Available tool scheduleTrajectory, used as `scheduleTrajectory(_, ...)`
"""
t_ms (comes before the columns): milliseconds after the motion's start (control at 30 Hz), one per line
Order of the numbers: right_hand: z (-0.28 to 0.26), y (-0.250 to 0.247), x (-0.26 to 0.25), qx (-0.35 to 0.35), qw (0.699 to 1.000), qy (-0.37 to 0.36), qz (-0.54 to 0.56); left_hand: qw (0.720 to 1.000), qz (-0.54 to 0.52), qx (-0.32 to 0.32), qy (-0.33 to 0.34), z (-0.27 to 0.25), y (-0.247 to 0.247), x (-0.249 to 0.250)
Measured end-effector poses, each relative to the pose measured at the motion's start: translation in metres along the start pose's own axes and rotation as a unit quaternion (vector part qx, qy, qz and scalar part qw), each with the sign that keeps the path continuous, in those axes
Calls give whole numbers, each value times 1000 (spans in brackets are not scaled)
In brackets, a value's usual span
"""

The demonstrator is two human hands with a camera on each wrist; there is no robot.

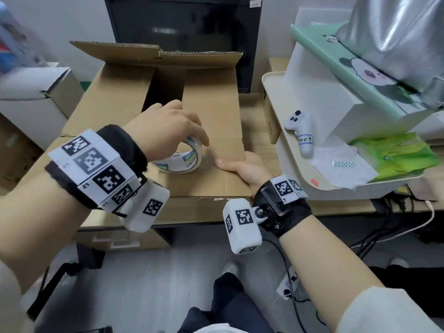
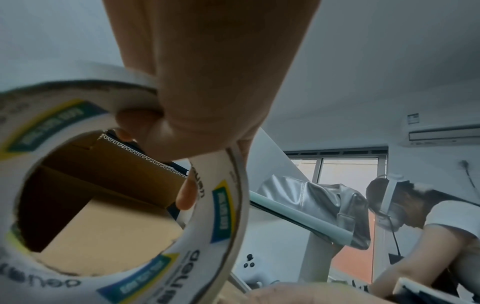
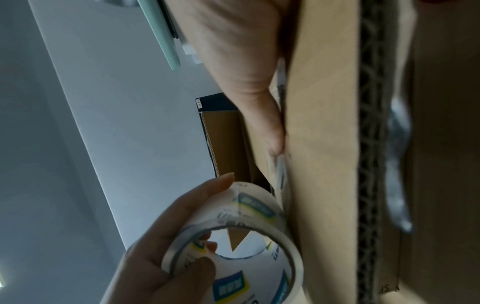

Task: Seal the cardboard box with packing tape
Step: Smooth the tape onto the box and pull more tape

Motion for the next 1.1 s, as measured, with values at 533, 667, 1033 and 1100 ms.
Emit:
scheduleTrajectory(533,8,-5,-4,-47,999,-15,13,988,129,-59,54,12,-8,9)
scheduleTrajectory(667,14,-11,2,-40,999,-3,-8,990,113,-68,40,12,-4,5)
scheduleTrajectory(1033,52,-90,87,199,943,71,-255,998,-38,-26,-33,9,3,-4)
scheduleTrajectory(1100,52,-86,95,200,928,93,-298,998,-31,-23,-46,11,3,-5)
Point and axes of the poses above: each hand's wrist, its own z-axis towards the middle knuckle, its own y-axis out of the palm, x = y × z, the point moved 5 cm from there along z, towards the middle knuckle, and after that the axes turned 5 degrees about -y, right-handed, at the moved point
